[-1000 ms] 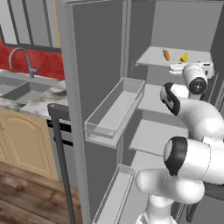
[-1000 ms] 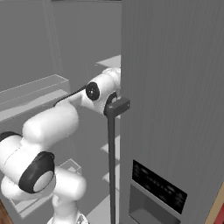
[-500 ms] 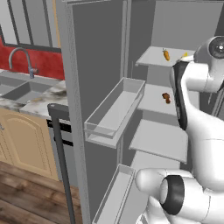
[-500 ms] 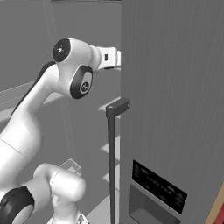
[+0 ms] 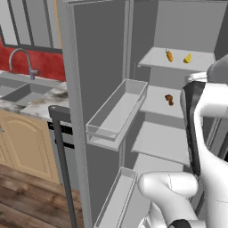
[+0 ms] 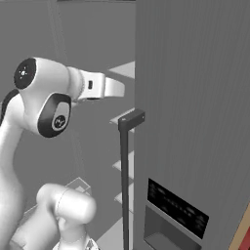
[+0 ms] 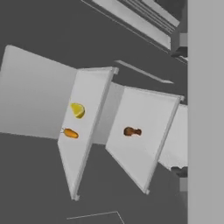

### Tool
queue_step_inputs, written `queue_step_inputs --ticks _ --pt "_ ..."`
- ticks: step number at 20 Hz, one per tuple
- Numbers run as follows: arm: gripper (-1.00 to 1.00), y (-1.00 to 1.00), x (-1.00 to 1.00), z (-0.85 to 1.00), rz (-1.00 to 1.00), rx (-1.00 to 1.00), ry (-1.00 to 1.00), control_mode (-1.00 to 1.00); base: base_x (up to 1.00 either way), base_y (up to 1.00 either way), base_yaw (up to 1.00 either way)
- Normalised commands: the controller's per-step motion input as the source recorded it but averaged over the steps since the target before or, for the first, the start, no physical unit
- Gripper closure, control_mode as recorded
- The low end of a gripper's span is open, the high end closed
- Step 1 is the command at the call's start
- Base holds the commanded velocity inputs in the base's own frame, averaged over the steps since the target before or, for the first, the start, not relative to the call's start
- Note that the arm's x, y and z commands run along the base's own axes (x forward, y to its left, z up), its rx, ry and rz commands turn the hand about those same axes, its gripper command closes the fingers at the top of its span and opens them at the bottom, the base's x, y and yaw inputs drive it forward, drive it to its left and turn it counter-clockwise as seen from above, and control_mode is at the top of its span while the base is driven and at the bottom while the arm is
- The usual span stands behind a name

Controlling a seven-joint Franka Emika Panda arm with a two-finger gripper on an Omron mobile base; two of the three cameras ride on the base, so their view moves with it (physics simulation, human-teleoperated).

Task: Transport the chicken drumstick and lemon wedge to the fridge. Place the chicken drumstick on the rack containing meat and place the lemon wedge on the rack containing the vegetable, ensuring meats and vegetables are on different racks.

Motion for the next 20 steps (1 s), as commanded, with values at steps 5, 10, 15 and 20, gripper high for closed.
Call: queue_step_inputs --ticks 5,10,15,20 --pt "-1.0 0.32 -1.0 -0.05 0.0 0.18 0.0 -1.0 0.0 0.0 0.0" --pt "-1.0 0.2 -1.0 0.0 0.0 0.18 0.0 -1.0 0.0 0.0 0.0" --pt "-1.0 0.07 -0.78 0.0 0.0 0.15 0.0 -1.0 0.0 0.0 0.0" --pt "-1.0 0.33 -0.23 -0.01 0.0 0.0 0.0 -1.0 0.0 0.0 0.0"
